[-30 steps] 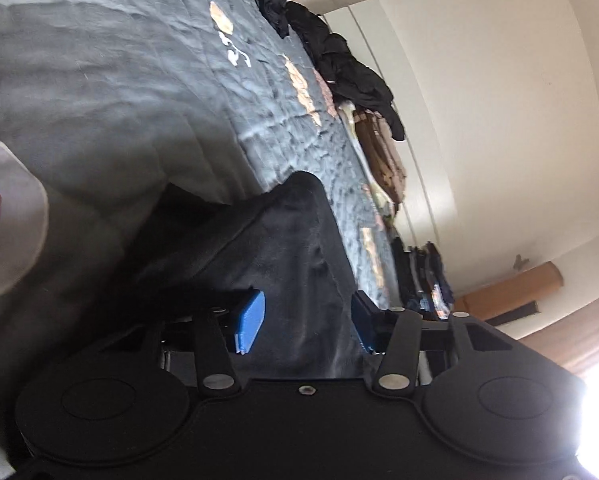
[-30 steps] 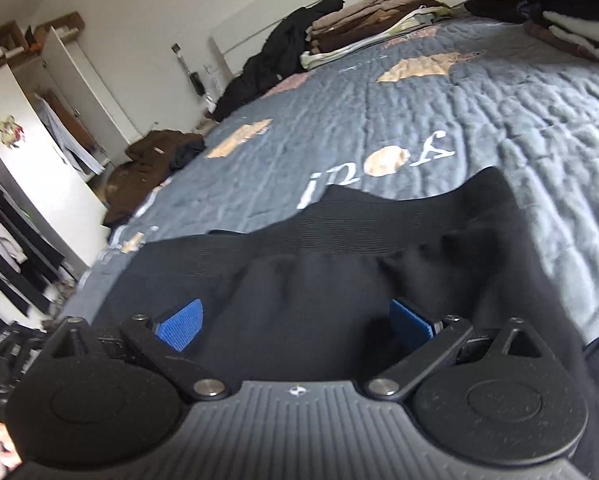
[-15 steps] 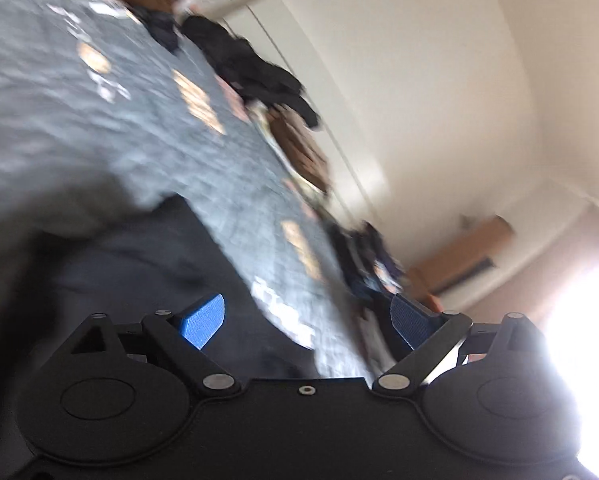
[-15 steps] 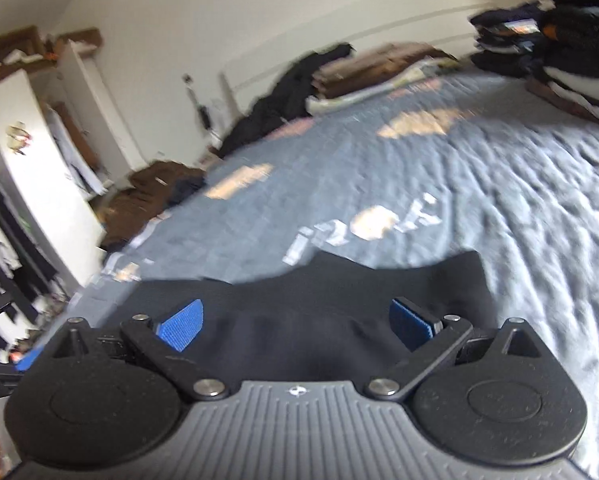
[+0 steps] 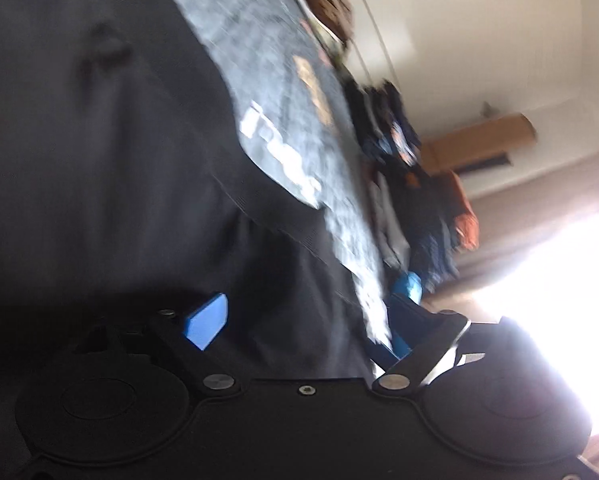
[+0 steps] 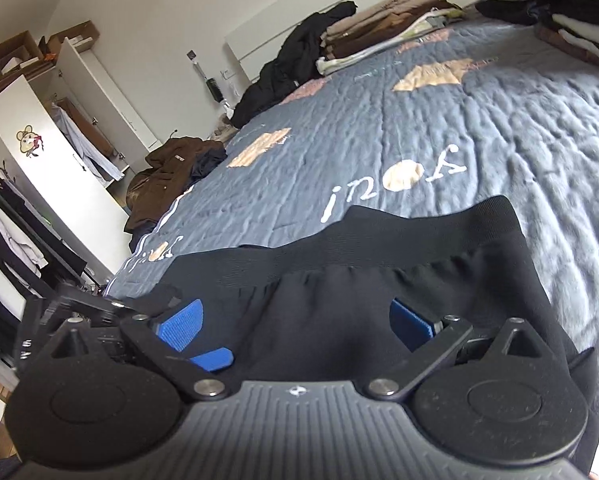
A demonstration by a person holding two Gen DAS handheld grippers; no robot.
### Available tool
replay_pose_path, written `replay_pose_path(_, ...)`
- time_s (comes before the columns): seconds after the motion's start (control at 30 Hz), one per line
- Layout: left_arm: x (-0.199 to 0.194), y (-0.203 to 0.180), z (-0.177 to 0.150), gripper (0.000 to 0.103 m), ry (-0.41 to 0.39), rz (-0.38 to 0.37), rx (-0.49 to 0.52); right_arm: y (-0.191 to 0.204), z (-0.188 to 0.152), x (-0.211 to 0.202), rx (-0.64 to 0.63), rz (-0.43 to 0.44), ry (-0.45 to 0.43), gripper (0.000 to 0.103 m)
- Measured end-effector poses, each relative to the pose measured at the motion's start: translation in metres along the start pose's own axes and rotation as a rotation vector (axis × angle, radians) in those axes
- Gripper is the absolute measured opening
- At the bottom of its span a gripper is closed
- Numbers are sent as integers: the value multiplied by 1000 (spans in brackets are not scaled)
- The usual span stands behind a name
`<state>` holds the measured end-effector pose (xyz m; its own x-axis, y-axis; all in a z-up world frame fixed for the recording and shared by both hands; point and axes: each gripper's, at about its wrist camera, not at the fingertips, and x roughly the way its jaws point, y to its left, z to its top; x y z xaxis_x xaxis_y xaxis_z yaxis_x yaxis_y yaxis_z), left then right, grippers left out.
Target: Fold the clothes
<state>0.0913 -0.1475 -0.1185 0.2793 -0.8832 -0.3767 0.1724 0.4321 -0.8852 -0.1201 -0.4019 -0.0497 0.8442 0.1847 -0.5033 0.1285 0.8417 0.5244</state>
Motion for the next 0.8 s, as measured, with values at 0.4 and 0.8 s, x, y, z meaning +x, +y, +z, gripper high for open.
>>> replay_pose_path(0.4, -22, 8, 19, 89, -87, 13, -69, 3, 6, -1, -29, 37, 13, 100)
replay_pose_path(0.8, 30, -48, -54, 96, 295, -227, 53, -17, 34, -37, -24, 30, -2, 100)
